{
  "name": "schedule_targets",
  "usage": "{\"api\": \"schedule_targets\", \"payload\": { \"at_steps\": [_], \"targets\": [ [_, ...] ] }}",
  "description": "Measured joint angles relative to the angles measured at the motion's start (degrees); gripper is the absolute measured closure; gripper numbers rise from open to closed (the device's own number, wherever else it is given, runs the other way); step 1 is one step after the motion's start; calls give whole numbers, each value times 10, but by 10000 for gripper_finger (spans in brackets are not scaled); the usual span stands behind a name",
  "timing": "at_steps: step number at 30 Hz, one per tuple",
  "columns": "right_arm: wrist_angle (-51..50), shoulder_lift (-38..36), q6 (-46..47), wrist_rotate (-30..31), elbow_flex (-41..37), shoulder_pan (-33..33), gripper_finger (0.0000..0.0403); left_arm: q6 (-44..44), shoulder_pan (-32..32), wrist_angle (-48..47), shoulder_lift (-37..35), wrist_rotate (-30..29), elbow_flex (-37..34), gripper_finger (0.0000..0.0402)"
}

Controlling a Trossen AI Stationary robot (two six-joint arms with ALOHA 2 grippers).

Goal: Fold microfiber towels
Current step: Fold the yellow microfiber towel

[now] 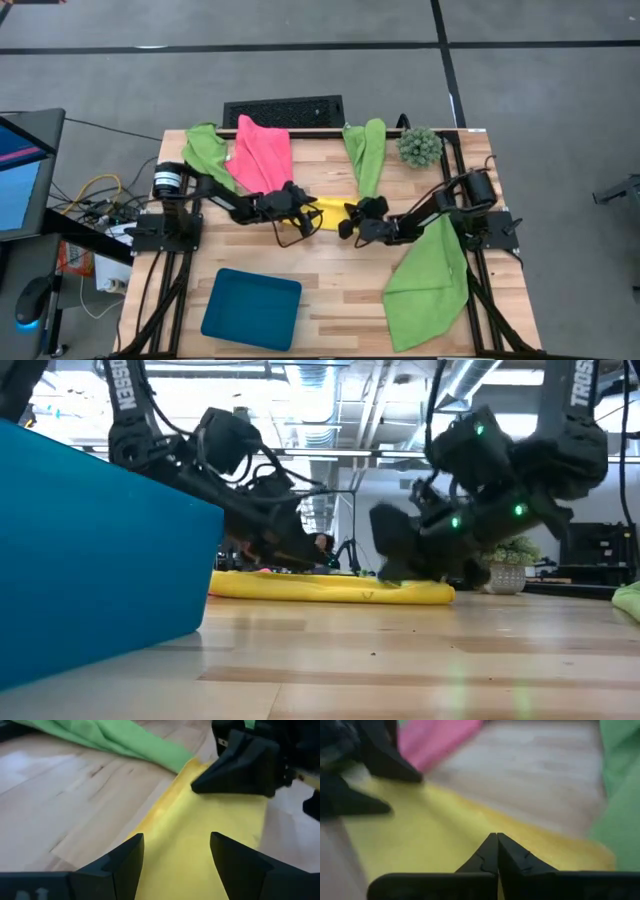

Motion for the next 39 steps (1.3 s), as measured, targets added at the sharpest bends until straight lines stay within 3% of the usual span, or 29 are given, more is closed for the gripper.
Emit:
{"api": "schedule_targets", "payload": {
  "at_steps": [4,9,14,21,26,31,35,39],
  "targets": [
    [11,33,5,-5,8,-4,373,-9,8,0,34,0,4,180],
    [-10,20,17,-2,4,-4,387,-6,27,7,48,16,5,180],
    [-24,-50,-14,9,-15,-9,383,1,44,17,37,23,4,180],
    [-72,-197,-4,12,-34,9,349,-22,59,21,-38,75,4,180],
    [-258,-289,167,8,-34,42,311,-76,57,18,-93,113,5,180],
    [-407,-317,329,-73,-36,60,240,-106,40,-3,-101,166,5,180],
    [-406,-293,366,-154,-34,36,179,-104,35,-76,-100,135,4,180],
    [-399,-255,393,-204,-35,8,155,-94,38,-80,-100,126,4,180]
  ]
}}
